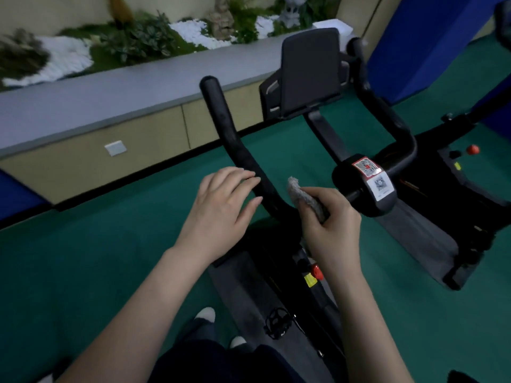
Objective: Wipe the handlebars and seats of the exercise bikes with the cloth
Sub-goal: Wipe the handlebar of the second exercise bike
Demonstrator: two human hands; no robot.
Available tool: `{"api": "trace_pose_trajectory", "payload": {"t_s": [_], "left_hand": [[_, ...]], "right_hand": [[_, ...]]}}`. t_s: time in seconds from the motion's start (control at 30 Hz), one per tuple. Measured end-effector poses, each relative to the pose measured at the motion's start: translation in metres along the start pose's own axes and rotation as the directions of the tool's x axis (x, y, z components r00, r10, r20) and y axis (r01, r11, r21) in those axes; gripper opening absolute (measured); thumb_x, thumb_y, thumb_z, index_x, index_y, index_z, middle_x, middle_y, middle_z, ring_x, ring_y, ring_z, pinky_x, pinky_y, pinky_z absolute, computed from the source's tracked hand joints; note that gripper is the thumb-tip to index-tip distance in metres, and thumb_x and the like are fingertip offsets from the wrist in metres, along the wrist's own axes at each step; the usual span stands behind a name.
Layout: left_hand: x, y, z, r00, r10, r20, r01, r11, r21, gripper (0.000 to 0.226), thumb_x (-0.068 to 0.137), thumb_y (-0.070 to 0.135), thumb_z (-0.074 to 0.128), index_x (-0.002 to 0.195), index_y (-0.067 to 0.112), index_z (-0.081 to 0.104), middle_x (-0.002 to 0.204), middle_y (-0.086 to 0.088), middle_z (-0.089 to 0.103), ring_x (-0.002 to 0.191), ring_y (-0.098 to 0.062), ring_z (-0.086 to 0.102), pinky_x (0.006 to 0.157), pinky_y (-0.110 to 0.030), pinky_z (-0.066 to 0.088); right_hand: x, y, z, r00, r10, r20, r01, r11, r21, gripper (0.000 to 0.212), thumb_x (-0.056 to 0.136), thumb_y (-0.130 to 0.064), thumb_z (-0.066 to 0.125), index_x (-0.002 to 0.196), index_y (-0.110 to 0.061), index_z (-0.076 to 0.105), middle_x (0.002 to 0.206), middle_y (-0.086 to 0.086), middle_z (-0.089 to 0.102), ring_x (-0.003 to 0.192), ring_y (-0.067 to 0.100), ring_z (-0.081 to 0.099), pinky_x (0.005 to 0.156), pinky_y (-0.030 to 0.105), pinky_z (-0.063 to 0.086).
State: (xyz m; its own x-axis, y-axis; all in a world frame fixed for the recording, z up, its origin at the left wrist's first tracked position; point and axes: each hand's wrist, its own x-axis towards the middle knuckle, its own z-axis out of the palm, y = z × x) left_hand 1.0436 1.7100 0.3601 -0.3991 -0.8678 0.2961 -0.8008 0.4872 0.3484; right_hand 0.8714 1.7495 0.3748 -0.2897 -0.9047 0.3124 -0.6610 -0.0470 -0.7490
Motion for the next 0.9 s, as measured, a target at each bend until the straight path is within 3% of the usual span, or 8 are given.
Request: {"api": "trace_pose_trajectory", "payload": {"t_s": [0.23, 0.37, 0.63, 0.9], "left_hand": [[-0.067, -0.003, -0.013, 0.963, -0.265, -0.035, 0.267, 0.961, 0.069, 0.043, 0.098, 0.038, 0.043, 0.129, 0.012, 0.057, 0.130, 0.001, 0.057, 0.124, -0.019, 0.046, 0.105, -0.034, 0.028], [-0.104, -0.014, -0.021, 0.913, -0.405, -0.051, 0.408, 0.906, 0.114, 0.042, 0.097, 0.036, 0.047, 0.131, 0.013, 0.055, 0.135, 0.000, 0.055, 0.127, -0.020, 0.045, 0.107, -0.033, 0.025], [-0.192, -0.047, -0.042, 0.746, -0.663, -0.065, 0.663, 0.729, 0.173, 0.048, 0.097, 0.041, 0.045, 0.137, 0.015, 0.050, 0.143, 0.001, 0.047, 0.133, -0.019, 0.038, 0.110, -0.035, 0.021], [-0.318, -0.077, -0.071, 0.529, -0.844, -0.092, 0.841, 0.506, 0.190, 0.052, 0.097, 0.046, 0.041, 0.141, 0.017, 0.044, 0.146, 0.004, 0.043, 0.135, -0.016, 0.034, 0.109, -0.034, 0.023]], "right_hand": [[-0.007, -0.017, 0.020, 0.975, -0.142, 0.169, 0.119, 0.984, 0.135, 0.015, 0.087, -0.003, 0.062, 0.097, -0.010, 0.071, 0.090, -0.001, 0.066, 0.085, 0.014, 0.062, 0.075, 0.015, 0.044], [-0.016, -0.032, 0.038, 0.940, -0.212, 0.267, 0.158, 0.965, 0.209, 0.015, 0.089, -0.005, 0.061, 0.099, -0.010, 0.070, 0.094, -0.002, 0.066, 0.087, 0.016, 0.063, 0.079, 0.024, 0.048], [-0.048, -0.071, 0.080, 0.838, -0.326, 0.438, 0.203, 0.930, 0.305, 0.016, 0.086, -0.002, 0.062, 0.095, -0.011, 0.071, 0.089, -0.004, 0.066, 0.080, 0.001, 0.058, 0.073, 0.001, 0.036], [-0.115, -0.129, 0.138, 0.705, -0.380, 0.599, 0.166, 0.910, 0.381, 0.017, 0.086, -0.003, 0.062, 0.093, -0.016, 0.071, 0.092, -0.001, 0.069, 0.081, -0.002, 0.059, 0.068, 0.000, 0.038]]}}
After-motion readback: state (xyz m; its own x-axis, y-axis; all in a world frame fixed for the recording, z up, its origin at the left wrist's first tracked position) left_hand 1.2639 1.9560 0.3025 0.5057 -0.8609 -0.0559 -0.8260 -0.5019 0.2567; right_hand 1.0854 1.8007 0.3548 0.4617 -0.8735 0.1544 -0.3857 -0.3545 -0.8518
